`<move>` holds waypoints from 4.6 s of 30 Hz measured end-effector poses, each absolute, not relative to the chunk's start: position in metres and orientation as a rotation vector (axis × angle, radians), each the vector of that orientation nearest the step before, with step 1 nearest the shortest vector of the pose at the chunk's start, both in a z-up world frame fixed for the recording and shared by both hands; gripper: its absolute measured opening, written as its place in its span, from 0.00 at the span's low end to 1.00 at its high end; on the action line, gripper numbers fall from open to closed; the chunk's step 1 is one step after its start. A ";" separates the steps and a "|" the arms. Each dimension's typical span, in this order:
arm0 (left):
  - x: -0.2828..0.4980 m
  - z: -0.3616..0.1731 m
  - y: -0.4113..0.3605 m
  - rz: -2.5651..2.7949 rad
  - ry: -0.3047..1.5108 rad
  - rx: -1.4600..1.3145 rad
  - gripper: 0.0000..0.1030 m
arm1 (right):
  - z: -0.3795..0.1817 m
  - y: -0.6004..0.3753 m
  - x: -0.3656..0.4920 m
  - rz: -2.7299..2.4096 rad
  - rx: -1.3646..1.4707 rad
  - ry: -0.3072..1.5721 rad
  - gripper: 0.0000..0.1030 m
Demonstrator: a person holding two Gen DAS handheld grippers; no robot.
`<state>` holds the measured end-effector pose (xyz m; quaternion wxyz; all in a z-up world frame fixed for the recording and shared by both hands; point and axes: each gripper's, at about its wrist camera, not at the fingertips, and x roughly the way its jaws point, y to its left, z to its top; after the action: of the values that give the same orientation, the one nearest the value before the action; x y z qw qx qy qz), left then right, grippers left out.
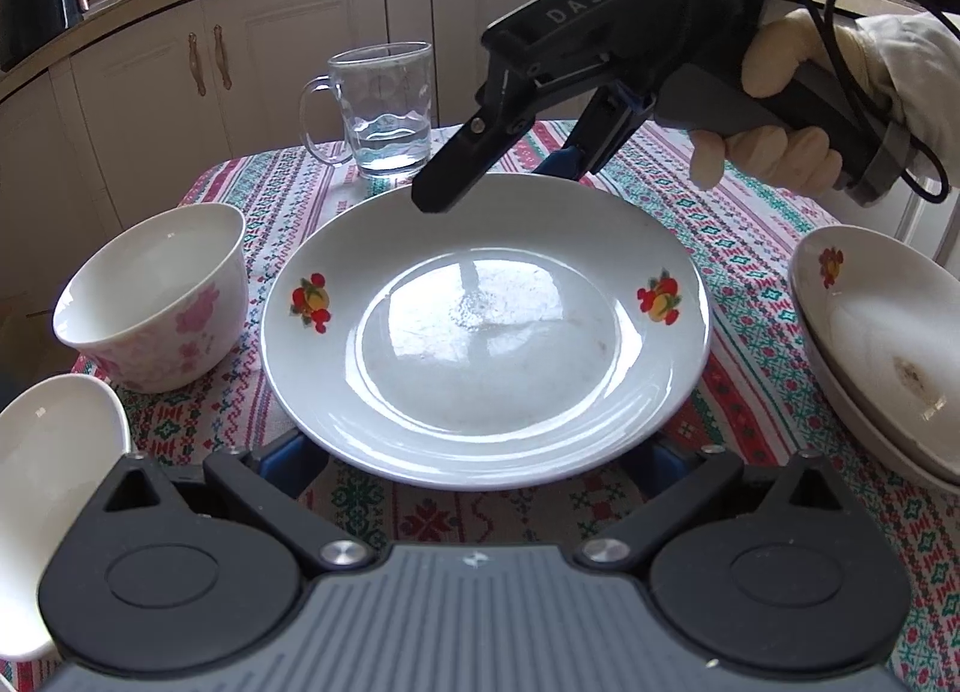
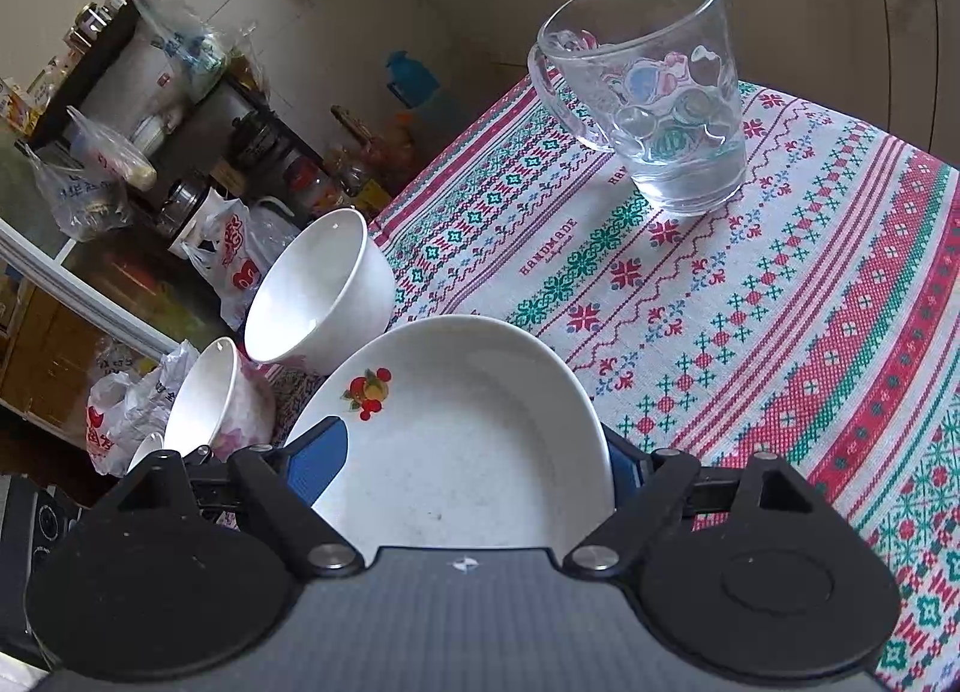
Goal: Organize plates and bowls
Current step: 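Lift the flower-decal plate off the cloth with the right gripper, then lower the plate onto the stacked plates and open the right gripper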
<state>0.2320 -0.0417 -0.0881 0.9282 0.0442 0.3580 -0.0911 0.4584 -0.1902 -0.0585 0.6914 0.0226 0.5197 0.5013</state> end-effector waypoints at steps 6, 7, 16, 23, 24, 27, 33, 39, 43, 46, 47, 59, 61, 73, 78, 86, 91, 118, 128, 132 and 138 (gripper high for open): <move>0.221 -0.082 -0.041 -0.210 0.723 0.102 0.98 | -0.052 -0.195 0.444 1.101 0.064 1.158 0.87; 0.219 -0.081 -0.040 -0.214 0.721 0.104 0.98 | -0.050 -0.196 0.441 1.097 0.066 1.156 0.87; 0.200 -0.066 -0.034 -0.252 0.716 0.126 0.98 | -0.035 -0.201 0.416 1.080 0.077 1.139 0.87; 0.185 -0.057 -0.032 -0.287 0.712 0.161 0.98 | -0.026 -0.210 0.394 1.058 0.116 1.120 0.87; 0.182 -0.055 -0.032 -0.292 0.710 0.165 0.98 | -0.024 -0.212 0.390 1.055 0.120 1.117 0.87; 0.176 -0.051 -0.034 -0.310 0.708 0.173 0.98 | -0.020 -0.217 0.380 1.043 0.126 1.109 0.87; 0.162 -0.044 -0.042 -0.355 0.700 0.200 0.98 | -0.012 -0.235 0.357 1.009 0.152 1.085 0.87; 0.150 -0.039 -0.056 -0.403 0.692 0.225 0.98 | -0.008 -0.259 0.334 0.963 0.175 1.066 0.87; 0.145 -0.037 -0.067 -0.440 0.690 0.239 0.98 | -0.007 -0.278 0.320 0.932 0.189 1.055 0.87; 0.141 -0.037 -0.076 -0.465 0.687 0.250 0.98 | -0.007 -0.291 0.311 0.908 0.198 1.047 0.87; 0.140 -0.037 -0.080 -0.473 0.686 0.254 0.98 | -0.007 -0.296 0.309 0.901 0.203 1.044 0.87; 0.137 -0.038 -0.112 -0.563 0.685 0.295 0.98 | -0.014 -0.347 0.288 0.817 0.270 1.022 0.88; 0.139 -0.040 -0.117 -0.573 0.686 0.302 0.98 | -0.016 -0.354 0.286 0.805 0.278 1.021 0.88; 0.146 -0.046 -0.138 -0.634 0.704 0.312 0.98 | -0.024 -0.385 0.279 0.738 0.316 1.012 0.88; 0.149 -0.046 -0.145 -0.647 0.699 0.325 0.98 | -0.027 -0.394 0.277 0.720 0.334 1.007 0.88; 0.159 -0.049 -0.153 -0.676 0.708 0.330 0.98 | -0.028 -0.406 0.274 0.684 0.342 1.004 0.88; 0.166 -0.052 -0.157 -0.683 0.722 0.330 0.98 | -0.029 -0.414 0.271 0.656 0.343 1.005 0.89; 0.154 -0.048 -0.137 -0.644 0.678 0.333 0.97 | -0.020 -0.413 0.243 0.518 0.211 1.005 0.94; 0.131 -0.033 -0.103 -0.588 0.629 0.287 0.98 | -0.018 -0.392 0.235 0.408 0.107 0.996 0.96; 0.124 -0.027 -0.090 -0.575 0.606 0.264 0.98 | -0.020 -0.392 0.230 0.384 0.094 0.999 0.97; 0.109 -0.018 -0.064 -0.548 0.560 0.225 0.98 | -0.014 -0.388 0.216 0.342 0.070 0.960 0.97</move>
<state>0.1095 -0.0645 -0.0184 0.9180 0.1092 0.2724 -0.2666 0.2158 -0.3884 -0.0141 0.8724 0.0334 0.4593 0.1637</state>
